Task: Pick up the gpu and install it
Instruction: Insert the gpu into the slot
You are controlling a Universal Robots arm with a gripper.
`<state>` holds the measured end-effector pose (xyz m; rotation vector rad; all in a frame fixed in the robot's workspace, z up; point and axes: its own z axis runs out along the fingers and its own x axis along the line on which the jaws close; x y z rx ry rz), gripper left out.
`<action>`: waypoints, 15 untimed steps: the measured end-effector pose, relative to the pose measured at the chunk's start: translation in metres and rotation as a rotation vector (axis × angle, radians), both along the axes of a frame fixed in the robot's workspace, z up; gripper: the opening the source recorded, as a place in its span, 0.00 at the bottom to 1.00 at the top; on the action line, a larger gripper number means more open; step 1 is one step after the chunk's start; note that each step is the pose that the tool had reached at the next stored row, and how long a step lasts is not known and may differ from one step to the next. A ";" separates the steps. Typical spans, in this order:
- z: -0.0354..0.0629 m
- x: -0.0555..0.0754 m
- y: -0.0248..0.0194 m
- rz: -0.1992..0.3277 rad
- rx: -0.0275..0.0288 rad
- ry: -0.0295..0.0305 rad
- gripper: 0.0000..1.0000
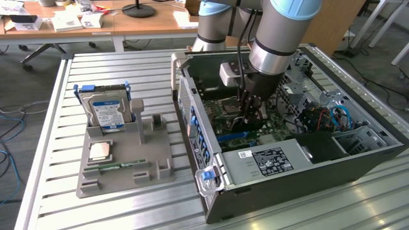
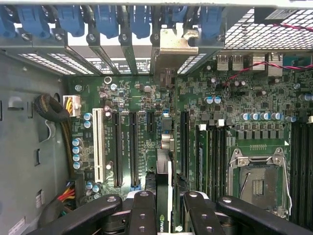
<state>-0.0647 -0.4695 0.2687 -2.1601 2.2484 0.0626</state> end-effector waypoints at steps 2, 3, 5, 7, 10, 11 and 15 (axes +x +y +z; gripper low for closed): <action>-0.0010 -0.001 0.0000 0.000 0.0000 -0.0006 0.27; -0.0014 -0.001 0.0000 0.000 -0.0002 -0.0008 0.27; -0.0024 -0.001 0.0000 0.000 -0.0002 -0.0014 0.27; -0.0034 -0.001 0.0000 0.001 -0.0002 -0.0018 0.27; -0.0049 -0.002 0.0000 0.001 -0.0002 -0.0023 0.27; -0.0052 -0.002 -0.0001 0.001 -0.0003 -0.0025 0.27; -0.0054 -0.002 0.0000 0.001 -0.0003 -0.0026 0.27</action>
